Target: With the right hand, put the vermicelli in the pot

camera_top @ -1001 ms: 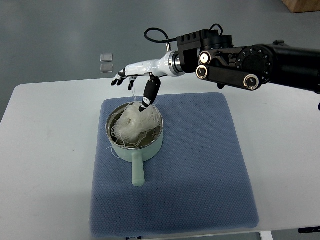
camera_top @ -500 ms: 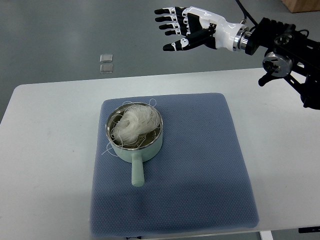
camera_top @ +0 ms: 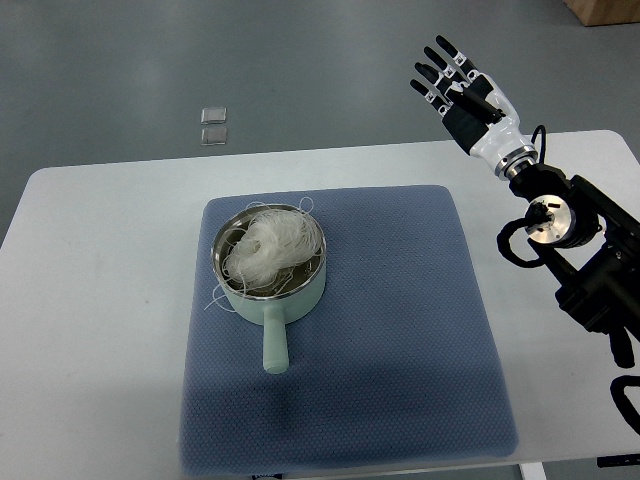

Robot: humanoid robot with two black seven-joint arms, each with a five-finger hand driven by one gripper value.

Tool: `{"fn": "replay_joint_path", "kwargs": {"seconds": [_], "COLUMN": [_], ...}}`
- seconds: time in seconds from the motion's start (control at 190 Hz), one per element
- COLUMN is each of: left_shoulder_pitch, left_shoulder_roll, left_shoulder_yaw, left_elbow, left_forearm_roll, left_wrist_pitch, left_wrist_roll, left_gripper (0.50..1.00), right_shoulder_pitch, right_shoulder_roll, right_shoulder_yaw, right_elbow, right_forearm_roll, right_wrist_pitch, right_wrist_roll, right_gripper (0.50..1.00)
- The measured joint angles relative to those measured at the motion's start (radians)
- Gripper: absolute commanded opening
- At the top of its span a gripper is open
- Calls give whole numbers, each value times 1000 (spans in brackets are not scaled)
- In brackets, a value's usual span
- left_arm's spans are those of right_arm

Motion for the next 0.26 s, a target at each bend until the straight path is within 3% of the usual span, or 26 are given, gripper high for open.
{"fn": "replay_joint_path", "kwargs": {"seconds": [0.258], "left_shoulder_pitch": [0], "left_shoulder_roll": [0], "left_shoulder_yaw": [-1], "left_elbow": [0], "left_forearm_roll": [1], "left_wrist_pitch": [0], "left_wrist_roll": [0], "left_gripper": [1000], "right_shoulder_pitch": [-10], "right_shoulder_roll": [29], "right_shoulder_yaw": [45], "right_elbow": [-127], "right_forearm_roll": [90], "right_wrist_pitch": [16], "right_wrist_roll": [58], "right_gripper": [928]}}
